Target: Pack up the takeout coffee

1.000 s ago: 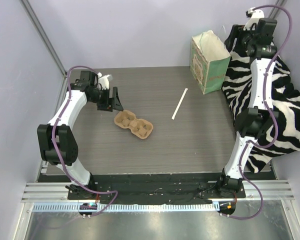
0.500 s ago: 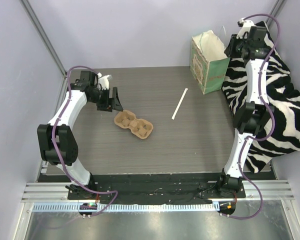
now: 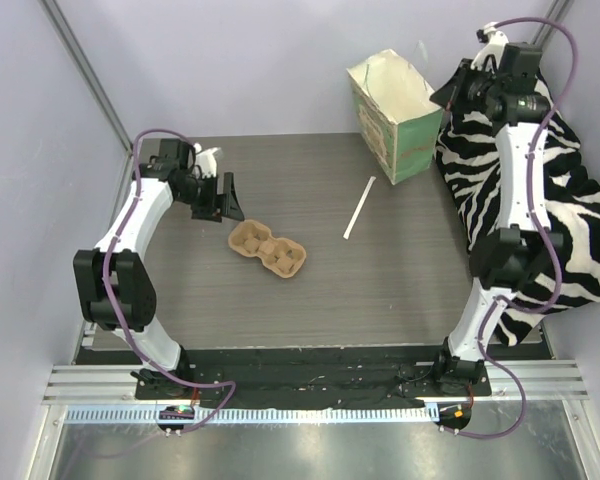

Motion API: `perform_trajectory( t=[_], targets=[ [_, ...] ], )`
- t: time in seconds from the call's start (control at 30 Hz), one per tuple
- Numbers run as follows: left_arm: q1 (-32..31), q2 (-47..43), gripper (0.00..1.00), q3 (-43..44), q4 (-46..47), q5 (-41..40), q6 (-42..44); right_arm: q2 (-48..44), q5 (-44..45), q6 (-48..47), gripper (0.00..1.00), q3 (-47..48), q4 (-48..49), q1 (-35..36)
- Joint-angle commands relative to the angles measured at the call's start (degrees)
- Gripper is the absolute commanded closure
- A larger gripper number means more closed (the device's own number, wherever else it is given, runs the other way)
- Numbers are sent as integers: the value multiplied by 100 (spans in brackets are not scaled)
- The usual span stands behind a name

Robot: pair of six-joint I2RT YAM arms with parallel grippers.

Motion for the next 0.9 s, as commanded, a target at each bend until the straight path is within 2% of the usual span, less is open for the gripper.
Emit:
perform_trajectory(
  t=[0.0, 0.23, 0.3, 0.43, 0.57, 0.77, 0.87],
  targets=[
    [28, -496, 23, 234, 308, 81, -198, -1272, -642, 921, 99, -919, 378, 205],
    [36, -708, 23, 445, 537, 195, -524, -3205, -265, 2222, 99, -4000, 1975, 742],
    [36, -743, 23, 480, 564, 213, -559, -3733, -116, 2363, 99, -4505, 2188, 1284],
    [36, -796, 23, 489, 625, 248, -664, -4393, 709, 2434, 99, -5681, 2443, 1926],
    [36, -857, 22, 437, 695, 362, -788, -4789, 1902, 2618, 99, -6325, 2760, 2472],
    [36, -945, 21, 419, 713, 336, -744, -4869, 2740, 3102, 99, -6599, 2498, 3166],
    [36, -980, 21, 419, 713, 327, -726, -4982, 3259, 3093, 99, -6625, 2400, 3264]
  ],
)
